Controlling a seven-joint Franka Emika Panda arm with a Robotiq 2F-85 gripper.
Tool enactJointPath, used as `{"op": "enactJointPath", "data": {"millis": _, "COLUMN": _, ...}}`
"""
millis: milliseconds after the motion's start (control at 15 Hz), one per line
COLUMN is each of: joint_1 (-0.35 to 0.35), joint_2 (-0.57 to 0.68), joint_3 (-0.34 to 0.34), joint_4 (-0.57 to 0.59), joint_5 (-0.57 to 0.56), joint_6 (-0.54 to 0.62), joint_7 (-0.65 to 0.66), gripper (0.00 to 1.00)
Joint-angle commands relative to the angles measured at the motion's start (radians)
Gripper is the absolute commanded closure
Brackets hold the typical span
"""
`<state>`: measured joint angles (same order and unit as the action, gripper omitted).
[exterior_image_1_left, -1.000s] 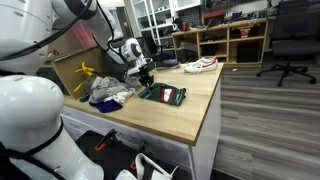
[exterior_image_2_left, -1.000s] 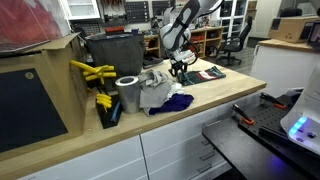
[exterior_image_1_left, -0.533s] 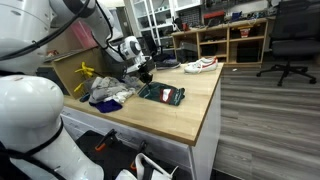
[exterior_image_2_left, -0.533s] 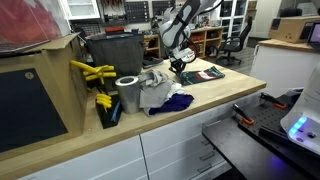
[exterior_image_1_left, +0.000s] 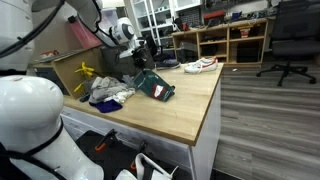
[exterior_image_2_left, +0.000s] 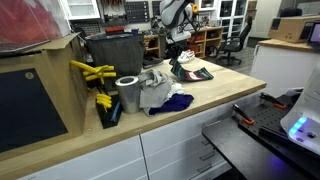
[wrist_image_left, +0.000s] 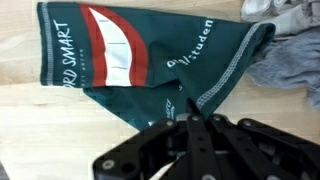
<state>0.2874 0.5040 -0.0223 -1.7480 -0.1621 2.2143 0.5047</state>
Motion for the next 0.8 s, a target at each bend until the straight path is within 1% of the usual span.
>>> {"op": "enactJointPath", "data": {"millis": 0, "joint_1": -0.047, "joint_2": -0.111, "joint_3": 0.031, "joint_4": -0.07, "joint_5": 0.07, "joint_6": -0.024, "joint_7": -0.048, "gripper": 0.99}}
{"op": "enactJointPath", "data": {"millis": 267, "joint_1": -0.1, "joint_2": -0.173, "joint_3": 0.045, "joint_4": -0.118, "joint_5": 0.156, "joint_6": -0.029, "joint_7": -0.1, "gripper": 0.99}}
{"op": "enactJointPath", "data": {"millis": 467, "joint_1": -0.147, "joint_2": -0.195, "joint_3": 0.045, "joint_4": -0.15, "joint_5": 0.222, "joint_6": -0.041, "joint_7": -0.138, "gripper": 0.99}}
{"op": "enactJointPath", "data": {"millis": 600, "joint_1": -0.171, "joint_2": -0.206, "joint_3": 0.034, "joint_4": -0.174, "joint_5": 0.243, "joint_6": -0.042, "joint_7": -0.144, "gripper": 0.99}}
{"op": "enactJointPath", "data": {"millis": 733, "joint_1": -0.193, "joint_2": -0.218, "joint_3": 0.018, "joint_4": -0.199, "joint_5": 0.241, "joint_6": -0.038, "joint_7": -0.131, "gripper": 0.99}}
